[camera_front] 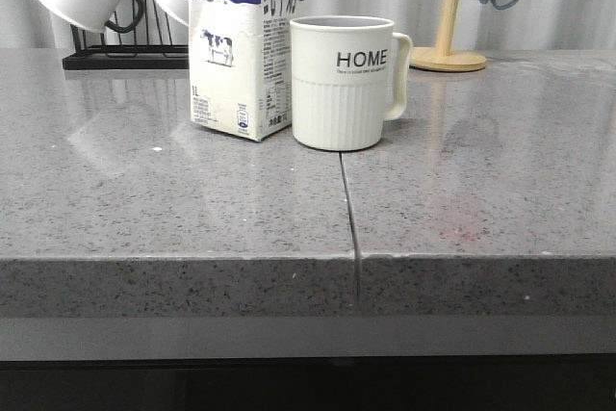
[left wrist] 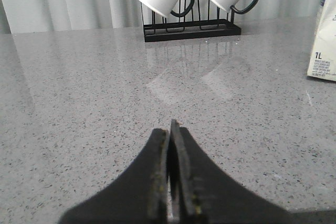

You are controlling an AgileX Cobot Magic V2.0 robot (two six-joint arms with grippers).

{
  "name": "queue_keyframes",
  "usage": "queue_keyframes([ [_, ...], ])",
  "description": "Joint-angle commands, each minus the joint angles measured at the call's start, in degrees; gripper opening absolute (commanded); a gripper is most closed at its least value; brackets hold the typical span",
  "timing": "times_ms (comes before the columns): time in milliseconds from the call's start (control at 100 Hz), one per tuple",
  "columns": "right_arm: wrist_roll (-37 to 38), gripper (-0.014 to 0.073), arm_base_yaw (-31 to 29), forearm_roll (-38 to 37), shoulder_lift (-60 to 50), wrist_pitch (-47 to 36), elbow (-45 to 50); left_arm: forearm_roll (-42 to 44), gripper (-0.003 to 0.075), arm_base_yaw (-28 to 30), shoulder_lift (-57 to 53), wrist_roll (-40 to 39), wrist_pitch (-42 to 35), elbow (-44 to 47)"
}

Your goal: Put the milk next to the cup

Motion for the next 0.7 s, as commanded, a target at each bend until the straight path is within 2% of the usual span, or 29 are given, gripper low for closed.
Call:
queue_keyframes([
  [0, -0.15, -0.0066, -2.29, -0.74, 0.38, -8.48, 0.15, -0.02, -0.002, 0.11, -1.72, -0.06, -4.2, 2.63],
  [200, -0.15, -0.0066, -14.29, -0.64, -0.16, -21.32, 9.47, -0.02, -0.002, 0.11, -1.72, -0.06, -4.2, 2.63],
  [340, -0.15, -0.0066, -21.13, 0.83, -3.72, -21.32, 16.14, -0.02, -0.002, 0.11, -1.72, -0.06, -4.2, 2.63],
  [540, -1.09, -0.0066, -23.3, 3.35, -12.3, -20.62, 23.09, -0.02, -0.002, 0.11, -1.72, -0.06, -4.2, 2.63],
  [580, -2.5, -0.0066, -23.3, 3.76, -13.89, -18.23, 22.95, -0.02, -0.002, 0.11, -1.72, -0.06, -4.2, 2.63],
  [690, -8.04, -0.0066, -23.36, 6.96, -13.95, -18.34, 23.01, -0.02, -0.002, 0.11, -1.72, -0.06, -4.2, 2.63],
])
